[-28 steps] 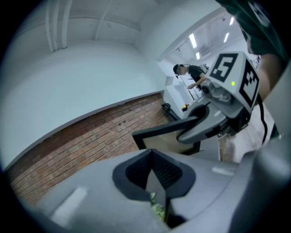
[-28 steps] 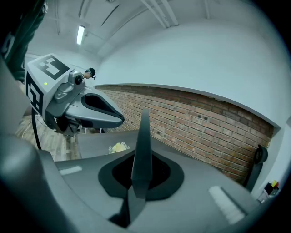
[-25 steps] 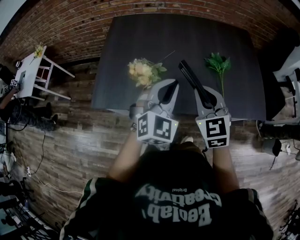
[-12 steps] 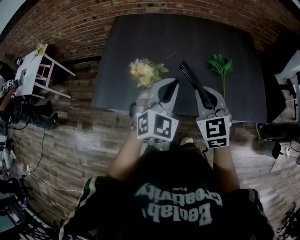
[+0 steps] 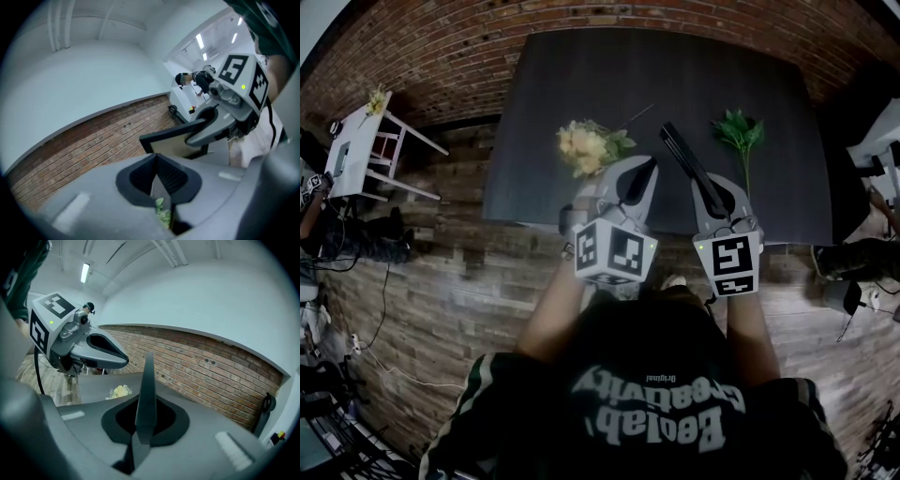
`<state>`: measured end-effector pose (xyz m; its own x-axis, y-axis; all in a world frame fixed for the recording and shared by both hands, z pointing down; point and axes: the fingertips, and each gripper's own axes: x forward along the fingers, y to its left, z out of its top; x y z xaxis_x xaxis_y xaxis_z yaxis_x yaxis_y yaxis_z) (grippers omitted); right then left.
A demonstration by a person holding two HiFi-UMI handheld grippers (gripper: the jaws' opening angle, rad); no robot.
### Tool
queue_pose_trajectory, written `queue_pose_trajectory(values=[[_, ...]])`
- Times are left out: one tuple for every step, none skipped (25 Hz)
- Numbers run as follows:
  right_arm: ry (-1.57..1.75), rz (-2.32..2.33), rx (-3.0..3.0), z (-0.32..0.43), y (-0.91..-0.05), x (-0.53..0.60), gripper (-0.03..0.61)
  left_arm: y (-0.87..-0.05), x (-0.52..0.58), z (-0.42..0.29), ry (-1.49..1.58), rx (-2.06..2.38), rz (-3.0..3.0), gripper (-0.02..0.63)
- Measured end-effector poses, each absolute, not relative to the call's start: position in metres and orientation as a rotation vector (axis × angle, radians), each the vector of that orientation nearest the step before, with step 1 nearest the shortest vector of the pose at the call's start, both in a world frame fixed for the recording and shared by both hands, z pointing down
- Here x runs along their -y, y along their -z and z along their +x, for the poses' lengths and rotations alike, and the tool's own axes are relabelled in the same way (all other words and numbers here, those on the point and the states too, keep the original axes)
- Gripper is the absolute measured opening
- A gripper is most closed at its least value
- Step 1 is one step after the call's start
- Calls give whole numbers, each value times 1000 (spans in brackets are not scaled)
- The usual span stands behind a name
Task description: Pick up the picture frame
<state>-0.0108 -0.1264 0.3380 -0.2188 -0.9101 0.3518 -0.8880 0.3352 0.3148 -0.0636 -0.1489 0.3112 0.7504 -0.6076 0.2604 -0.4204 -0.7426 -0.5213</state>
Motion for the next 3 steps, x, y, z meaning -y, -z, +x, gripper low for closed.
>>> queue_pose_trajectory(values=[[62,1575,2132,-12,-338,127,17,-312,151,-65,586,-784,-2512,3],[62,1576,2131,-12,-337,128,17,-312,152,-66,585,-786,-2512,3],[62,1576,2131,-13,-337,129,17,-312,154,-67,584,-788,-2512,3]])
